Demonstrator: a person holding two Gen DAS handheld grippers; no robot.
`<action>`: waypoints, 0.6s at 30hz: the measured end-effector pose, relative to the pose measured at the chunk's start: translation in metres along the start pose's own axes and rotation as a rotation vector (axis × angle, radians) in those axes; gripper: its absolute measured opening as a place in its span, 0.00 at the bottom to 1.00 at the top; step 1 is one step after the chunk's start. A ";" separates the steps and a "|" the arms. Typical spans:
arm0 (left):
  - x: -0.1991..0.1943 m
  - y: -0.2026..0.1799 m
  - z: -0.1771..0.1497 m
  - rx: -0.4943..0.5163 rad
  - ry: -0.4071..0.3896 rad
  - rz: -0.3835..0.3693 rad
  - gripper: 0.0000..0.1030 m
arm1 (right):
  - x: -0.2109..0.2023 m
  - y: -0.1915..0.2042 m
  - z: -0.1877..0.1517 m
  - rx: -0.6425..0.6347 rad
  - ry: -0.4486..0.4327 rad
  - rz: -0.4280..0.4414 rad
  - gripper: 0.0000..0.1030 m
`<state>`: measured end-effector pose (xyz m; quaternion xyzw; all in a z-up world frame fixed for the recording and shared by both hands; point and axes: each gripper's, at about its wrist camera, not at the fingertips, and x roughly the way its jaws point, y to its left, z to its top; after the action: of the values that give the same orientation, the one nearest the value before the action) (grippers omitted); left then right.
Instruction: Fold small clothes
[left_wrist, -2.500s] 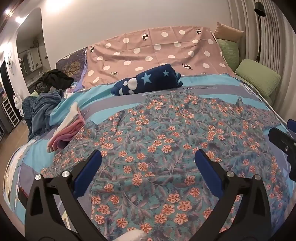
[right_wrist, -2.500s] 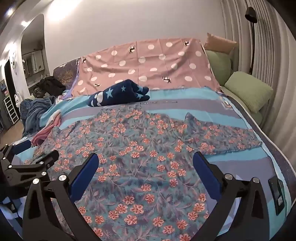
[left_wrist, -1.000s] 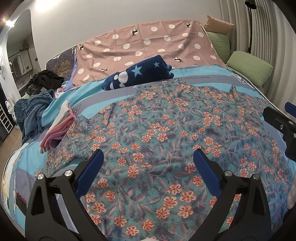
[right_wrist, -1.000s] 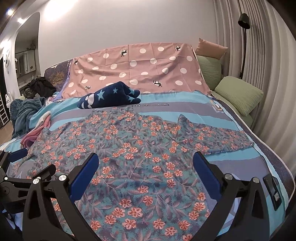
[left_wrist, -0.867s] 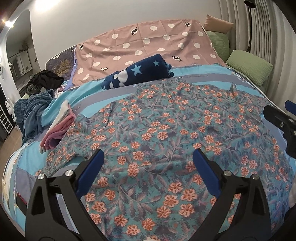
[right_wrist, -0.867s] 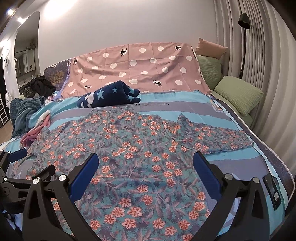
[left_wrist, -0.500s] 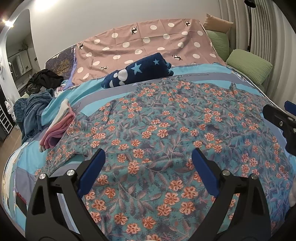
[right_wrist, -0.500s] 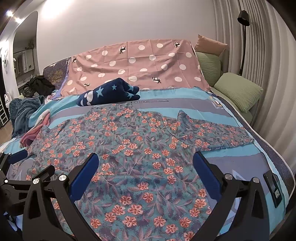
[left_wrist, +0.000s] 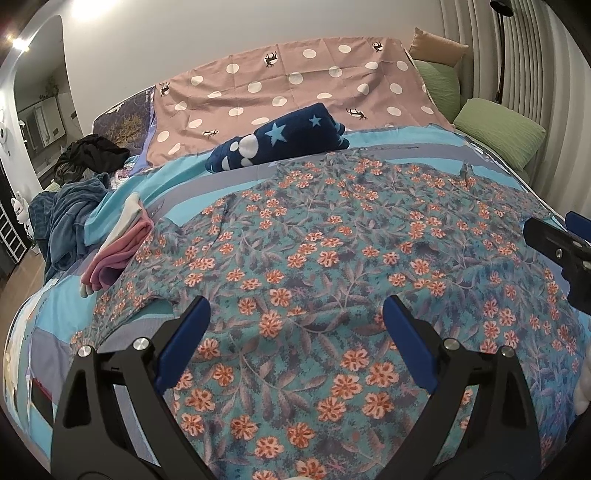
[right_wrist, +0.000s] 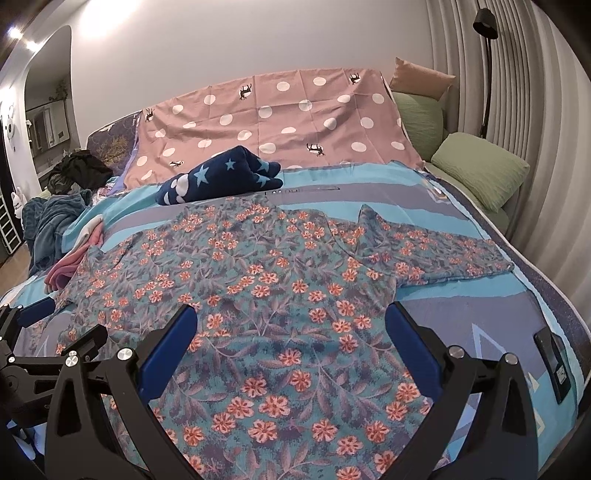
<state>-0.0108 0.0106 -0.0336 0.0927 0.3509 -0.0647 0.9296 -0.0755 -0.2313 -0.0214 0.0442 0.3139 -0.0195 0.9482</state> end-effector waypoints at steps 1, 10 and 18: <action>0.000 0.000 -0.001 -0.001 0.002 0.000 0.93 | 0.000 0.000 0.000 -0.001 0.000 0.000 0.99; 0.001 0.002 -0.003 -0.005 0.006 -0.003 0.93 | 0.001 0.003 -0.002 -0.006 0.010 0.010 0.99; 0.001 0.002 -0.006 -0.004 0.004 -0.003 0.93 | 0.003 0.008 -0.003 -0.021 0.025 0.017 0.99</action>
<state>-0.0136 0.0141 -0.0389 0.0905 0.3532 -0.0650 0.9289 -0.0747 -0.2235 -0.0252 0.0374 0.3257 -0.0075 0.9447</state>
